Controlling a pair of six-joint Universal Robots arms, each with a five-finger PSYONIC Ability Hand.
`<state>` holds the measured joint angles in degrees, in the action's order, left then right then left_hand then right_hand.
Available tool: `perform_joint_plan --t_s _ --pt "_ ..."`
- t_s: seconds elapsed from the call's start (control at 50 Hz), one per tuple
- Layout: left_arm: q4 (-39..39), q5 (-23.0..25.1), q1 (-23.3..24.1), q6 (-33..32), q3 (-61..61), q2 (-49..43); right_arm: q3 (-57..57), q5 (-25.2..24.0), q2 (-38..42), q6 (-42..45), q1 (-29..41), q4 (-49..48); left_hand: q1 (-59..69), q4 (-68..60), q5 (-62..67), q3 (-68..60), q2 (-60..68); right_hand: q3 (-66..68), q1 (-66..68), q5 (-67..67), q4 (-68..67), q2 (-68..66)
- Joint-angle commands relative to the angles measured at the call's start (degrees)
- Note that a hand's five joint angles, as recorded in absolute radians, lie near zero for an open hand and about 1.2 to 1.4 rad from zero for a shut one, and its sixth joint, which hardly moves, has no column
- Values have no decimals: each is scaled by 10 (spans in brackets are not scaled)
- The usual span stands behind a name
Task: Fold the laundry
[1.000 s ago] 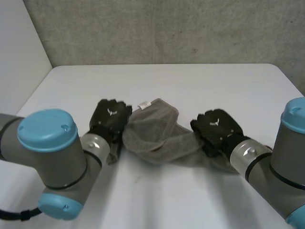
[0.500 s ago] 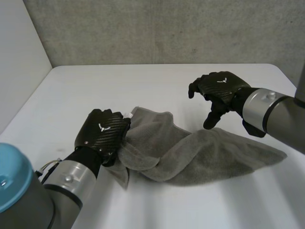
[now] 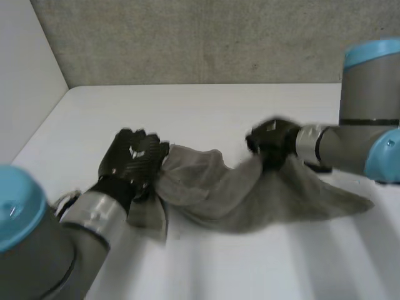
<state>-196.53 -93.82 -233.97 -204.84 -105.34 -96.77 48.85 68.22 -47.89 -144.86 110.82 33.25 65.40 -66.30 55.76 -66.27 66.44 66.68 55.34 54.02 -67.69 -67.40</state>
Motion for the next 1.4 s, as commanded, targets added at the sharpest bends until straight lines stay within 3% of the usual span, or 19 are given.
perform_joint_plan --t_s 0.02,0.04,0.06,0.08,0.12,0.2,0.38,0.52,0.7,0.78,0.84,0.86,0.88,0.9,0.94,1.22,1.4 --pt "-21 23 -36 -40 288 -120 -112 82 -57 -119 5 -251 146 -137 142 -137 136 133 247 160 -123 -126" --pt "-21 23 -36 -40 289 -120 -98 115 -84 -133 7 -341 146 -137 142 -137 136 133 247 160 -123 -126" --pt "-31 21 -42 -37 395 -147 -57 141 -114 -138 8 -434 146 -137 142 -137 136 133 247 160 -123 -126" --pt "-40 21 -44 -32 467 -161 -57 141 -114 -138 8 -434 146 -137 142 -137 136 133 247 160 -123 -126" --pt "-48 19 -48 -25 522 -172 39 173 -183 -139 7 -583 146 -137 142 -137 136 133 247 160 -123 -126" --pt "-54 19 -66 10 559 -178 128 162 -229 -137 7 -638 146 -137 142 -137 136 133 247 160 -123 -126" --pt "-59 28 -67 30 369 -170 317 86 -231 -132 9 -612 146 -137 142 -137 136 133 247 160 -123 -126" --pt "-60 29 -66 30 217 -183 377 87 -168 -88 11 -566 146 -137 142 -137 136 133 247 160 -123 -126" --pt "-52 29 -68 28 81 -158 443 92 -171 18 11 -395 145 -136 141 -136 134 133 247 160 -123 -126" --pt "-51 29 -69 28 49 -134 448 89 -200 33 5 -266 141 -132 138 -132 131 127 241 154 -117 -120" --pt "-50 29 -67 29 27 -111 448 87 -214 34 4 -224 138 -129 134 -129 127 92 205 118 -82 -85" --pt "-50 29 -65 29 17 -102 447 82 -226 34 4 -187 138 -129 134 -129 127 10 124 37 0 -3" --pt "-50 29 -63 28 10 -92 446 81 -240 34 2 -155 134 -125 131 -126 124 -159 -45 -132 169 166" --pt "-50 29 -63 28 10 -91 446 81 -240 34 2 -155 134 -125 131 -126 124 -161 -47 -134 171 168" --pt "-48 29 -62 28 3 -80 437 82 -265 28 2 -126 134 -125 131 -126 124 -491 -377 -464 501 498" --pt "-44 29 -39 28 -25 -64 366 82 -281 -31 -14 -200 133 -124 129 -124 122 -499 -385 -472 509 506" --pt "-44 28 -39 28 -33 -59 238 24 -153 -86 -10 -132 133 -124 129 -124 122 -430 -316 -403 440 437"
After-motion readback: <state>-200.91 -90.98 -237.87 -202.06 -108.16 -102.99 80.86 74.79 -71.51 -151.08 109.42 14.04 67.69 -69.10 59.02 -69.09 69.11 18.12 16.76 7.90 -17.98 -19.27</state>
